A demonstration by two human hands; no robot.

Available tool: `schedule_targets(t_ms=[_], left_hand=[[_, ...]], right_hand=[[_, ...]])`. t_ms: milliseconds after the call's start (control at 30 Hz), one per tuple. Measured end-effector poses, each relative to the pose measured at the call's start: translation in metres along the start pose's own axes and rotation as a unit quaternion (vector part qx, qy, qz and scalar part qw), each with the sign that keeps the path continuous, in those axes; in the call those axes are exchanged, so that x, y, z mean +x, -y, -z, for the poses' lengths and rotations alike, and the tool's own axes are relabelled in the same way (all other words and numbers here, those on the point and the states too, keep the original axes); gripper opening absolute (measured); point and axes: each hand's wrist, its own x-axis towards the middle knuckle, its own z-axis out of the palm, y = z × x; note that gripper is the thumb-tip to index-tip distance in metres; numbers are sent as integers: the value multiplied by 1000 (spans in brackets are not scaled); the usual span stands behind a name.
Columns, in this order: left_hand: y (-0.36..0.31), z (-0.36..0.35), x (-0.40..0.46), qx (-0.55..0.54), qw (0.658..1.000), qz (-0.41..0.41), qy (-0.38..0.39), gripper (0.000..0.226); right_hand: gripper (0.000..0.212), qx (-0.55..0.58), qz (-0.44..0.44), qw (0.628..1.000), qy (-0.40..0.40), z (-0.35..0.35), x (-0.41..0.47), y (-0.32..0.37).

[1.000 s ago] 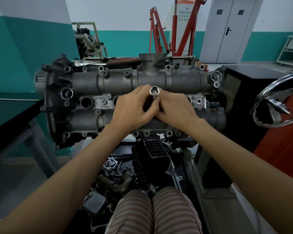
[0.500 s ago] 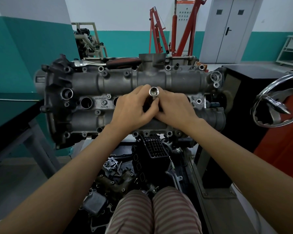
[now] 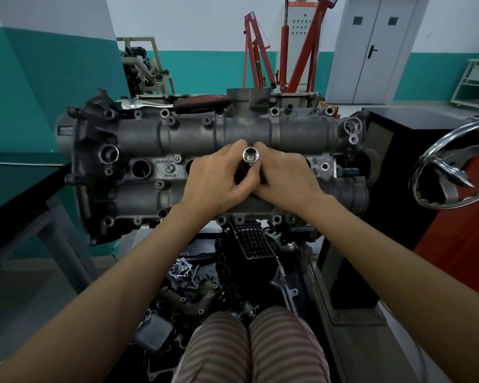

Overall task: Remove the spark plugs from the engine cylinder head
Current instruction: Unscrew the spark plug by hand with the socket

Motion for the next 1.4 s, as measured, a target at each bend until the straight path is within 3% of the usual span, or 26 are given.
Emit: schedule_targets(t_ms=[167, 300, 467, 700, 933, 1100, 1400], left_hand=[[4, -2, 0, 36, 999, 2, -24, 34], [2, -1, 0, 19, 1000, 7, -11, 42], [1, -1, 0, 7, 1000, 5, 2, 21], [5, -3, 0, 23, 999, 0, -34, 38], [3, -3, -1, 5, 1000, -3, -11, 17], [7, -4, 0, 31, 998, -6, -48, 40], [2, -3, 0, 16, 1000, -3, -10, 23]], right_hand=[[46, -56, -9, 998, 7, -3, 0, -2], [38, -53, -1, 998, 13, -4, 1, -3], [35, -6, 2, 1000, 1, 0, 0, 0], [41, -56, -10, 998, 15, -4, 1, -3], [37, -19, -12, 1000, 1, -2, 1, 0], [49, -45, -24, 999, 14, -2, 1, -2], [32, -39, -13, 999, 6, -3, 1, 0]])
